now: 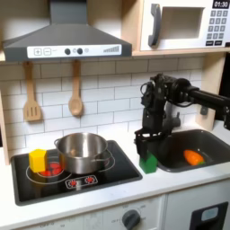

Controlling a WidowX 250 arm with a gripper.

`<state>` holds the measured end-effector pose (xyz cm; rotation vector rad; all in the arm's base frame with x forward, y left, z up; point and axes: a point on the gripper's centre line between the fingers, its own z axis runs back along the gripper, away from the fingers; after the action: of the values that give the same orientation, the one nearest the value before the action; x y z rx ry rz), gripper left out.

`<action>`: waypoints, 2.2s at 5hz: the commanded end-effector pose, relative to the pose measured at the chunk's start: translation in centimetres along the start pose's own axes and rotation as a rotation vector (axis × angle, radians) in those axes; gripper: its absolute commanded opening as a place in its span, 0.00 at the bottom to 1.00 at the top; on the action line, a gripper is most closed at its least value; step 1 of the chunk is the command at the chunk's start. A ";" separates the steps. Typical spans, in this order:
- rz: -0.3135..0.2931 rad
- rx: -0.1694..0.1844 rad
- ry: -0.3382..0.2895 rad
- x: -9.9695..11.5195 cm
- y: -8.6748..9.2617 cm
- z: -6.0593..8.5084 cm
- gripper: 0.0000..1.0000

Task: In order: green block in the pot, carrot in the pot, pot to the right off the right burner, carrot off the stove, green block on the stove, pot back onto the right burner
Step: 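Put the green block in the pot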

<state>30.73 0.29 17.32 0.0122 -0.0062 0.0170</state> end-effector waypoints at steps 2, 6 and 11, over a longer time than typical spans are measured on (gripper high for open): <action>-0.005 0.011 0.042 0.5 0.4 -2.1 1.00; -0.036 0.014 0.065 0.8 0.1 -3.8 1.00; -0.017 -0.006 0.051 0.4 0.0 -2.7 0.00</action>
<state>30.75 0.24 13.61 0.0056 0.0829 -0.0027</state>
